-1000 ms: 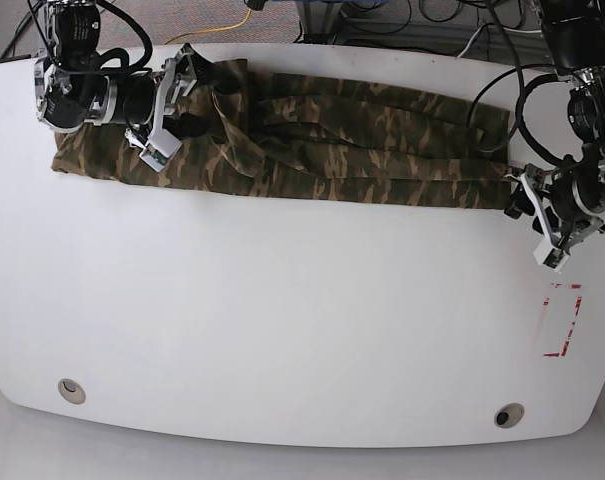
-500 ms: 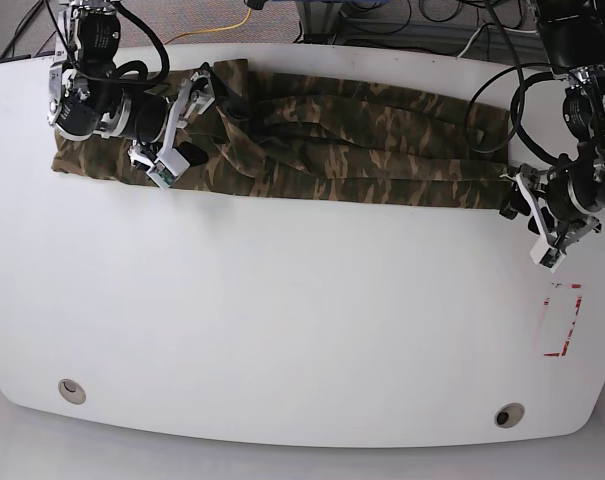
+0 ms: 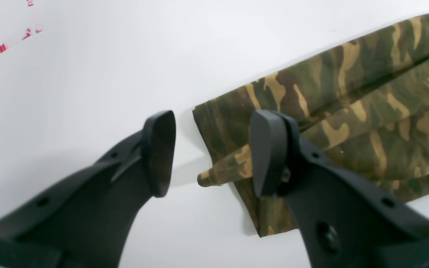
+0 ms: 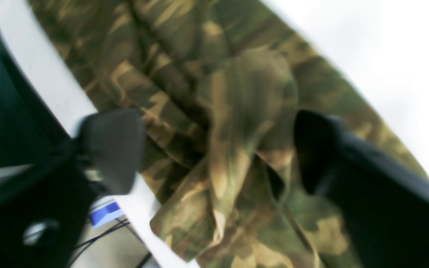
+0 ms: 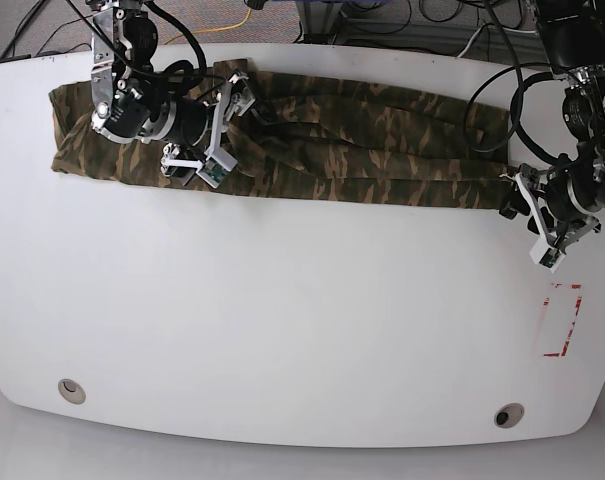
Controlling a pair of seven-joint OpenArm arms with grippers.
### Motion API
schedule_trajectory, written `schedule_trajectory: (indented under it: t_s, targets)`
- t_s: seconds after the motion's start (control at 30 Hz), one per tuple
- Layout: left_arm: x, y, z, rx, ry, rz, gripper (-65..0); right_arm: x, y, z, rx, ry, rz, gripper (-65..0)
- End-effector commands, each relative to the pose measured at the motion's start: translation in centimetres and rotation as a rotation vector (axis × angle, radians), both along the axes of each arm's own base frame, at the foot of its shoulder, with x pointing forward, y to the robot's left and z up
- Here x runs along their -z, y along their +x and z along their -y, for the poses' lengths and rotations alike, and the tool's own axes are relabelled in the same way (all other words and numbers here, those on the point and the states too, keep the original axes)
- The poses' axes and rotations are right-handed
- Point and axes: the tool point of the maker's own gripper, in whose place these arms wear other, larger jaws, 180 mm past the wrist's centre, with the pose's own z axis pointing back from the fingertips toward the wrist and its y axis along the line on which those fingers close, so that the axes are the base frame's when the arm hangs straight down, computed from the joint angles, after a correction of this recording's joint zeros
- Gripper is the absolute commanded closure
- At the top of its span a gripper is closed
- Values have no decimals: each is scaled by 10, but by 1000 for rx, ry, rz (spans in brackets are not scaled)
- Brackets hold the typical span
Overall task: Layout the t-shirt on the table in an organized manner, then fold the t-shirt properly
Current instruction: 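Pull the sleeve fabric with the right gripper along the strip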
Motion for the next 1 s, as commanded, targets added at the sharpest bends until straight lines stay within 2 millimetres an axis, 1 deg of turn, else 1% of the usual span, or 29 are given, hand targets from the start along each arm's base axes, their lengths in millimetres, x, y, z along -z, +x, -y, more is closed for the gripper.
schedule_trajectory:
  t_s: [0.0, 0.03, 0.1, 0.2, 0.27, 0.33, 0.67, 0.77, 0.97]
  targets:
    - [-14, 9, -3, 5, 6, 53, -300, -8, 7, -6, -16, 4, 49, -384]
    - [-14, 9, -3, 5, 6, 53, -300, -7, 7, -6, -21, -4, 51, -346]
    - [-14, 9, -3, 5, 6, 53, -300, -5, 7, -6, -28, -24, 54, -239]
    - [-14, 9, -3, 5, 6, 53, -300, -9, 15, -6, -28, -30, 74, -128]
    - [-14, 9, -3, 5, 6, 53, -300, -11, 18, -6, -27, -33, 84, -92]
    - [-14, 9, -3, 4, 6, 52, -300, -11, 19, -6, -27, -33, 87, -89]
    - [-14, 10, -3, 4, 6, 53, -300, -33, 49, -5, -25, -35, 174, -82]
    - [-14, 10, -3, 4, 6, 53, -300, -38, 56, -6, -25, -32, 193, -84]
    - [-14, 10, -3, 4, 6, 53, -301, -48, 66, -16, -14, -2, 223, -87]
